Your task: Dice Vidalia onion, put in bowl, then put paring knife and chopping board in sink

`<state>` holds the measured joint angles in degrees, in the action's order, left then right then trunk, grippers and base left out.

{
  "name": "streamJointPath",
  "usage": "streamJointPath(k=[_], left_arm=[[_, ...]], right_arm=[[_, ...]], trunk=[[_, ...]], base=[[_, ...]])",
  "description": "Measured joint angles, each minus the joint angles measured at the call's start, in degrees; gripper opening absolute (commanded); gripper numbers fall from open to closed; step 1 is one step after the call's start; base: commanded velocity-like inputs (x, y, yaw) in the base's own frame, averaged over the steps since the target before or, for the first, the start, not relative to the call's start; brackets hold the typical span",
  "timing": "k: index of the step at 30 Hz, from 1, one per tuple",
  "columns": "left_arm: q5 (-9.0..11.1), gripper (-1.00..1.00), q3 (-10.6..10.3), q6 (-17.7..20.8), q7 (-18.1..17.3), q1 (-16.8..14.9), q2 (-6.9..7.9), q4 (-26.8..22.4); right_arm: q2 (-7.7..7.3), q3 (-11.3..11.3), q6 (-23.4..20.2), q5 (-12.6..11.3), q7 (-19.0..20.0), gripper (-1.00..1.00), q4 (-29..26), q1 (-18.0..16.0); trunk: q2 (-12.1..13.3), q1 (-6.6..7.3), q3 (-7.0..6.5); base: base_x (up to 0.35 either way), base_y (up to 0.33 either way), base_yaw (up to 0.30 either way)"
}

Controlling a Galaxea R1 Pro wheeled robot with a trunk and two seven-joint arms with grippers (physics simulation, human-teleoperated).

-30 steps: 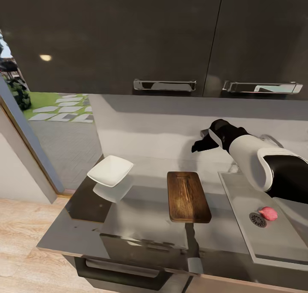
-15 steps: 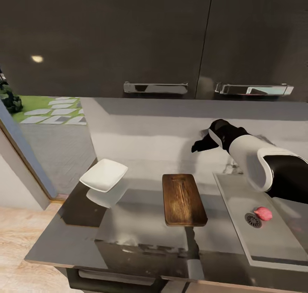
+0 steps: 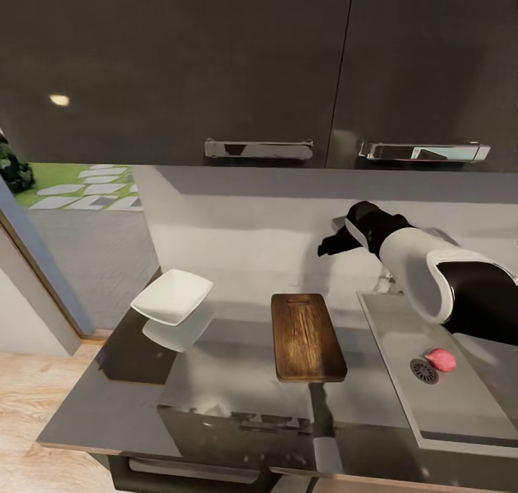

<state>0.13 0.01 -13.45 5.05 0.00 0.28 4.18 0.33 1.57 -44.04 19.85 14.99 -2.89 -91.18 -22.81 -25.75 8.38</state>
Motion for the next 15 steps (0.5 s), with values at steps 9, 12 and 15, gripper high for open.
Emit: streamJointPath(k=[9,12,15], left_arm=[[0.1,1.00,0.1,5.3,-2.3,0.0,0.89,0.0],[0.1,1.00,0.2,5.4,-2.3,0.1,1.16,0.0],[0.1,1.00,0.2,5.5,-2.3,0.1,1.62,0.0]], right_arm=[[2.44,0.0,5.5,5.0,0.6,1.00,0.0,0.1],[2.87,0.0,7.2,7.1,1.0,1.00,0.1,0.1],[2.98,0.0,9.3,10.1,4.0,1.00,0.2,0.1]], trunk=[[0.0,0.00,0.00],[0.0,0.00,0.00],[0.0,0.00,0.00]], base=[[0.000,0.000,0.000],[0.000,0.000,0.000],[0.000,0.000,0.000]])
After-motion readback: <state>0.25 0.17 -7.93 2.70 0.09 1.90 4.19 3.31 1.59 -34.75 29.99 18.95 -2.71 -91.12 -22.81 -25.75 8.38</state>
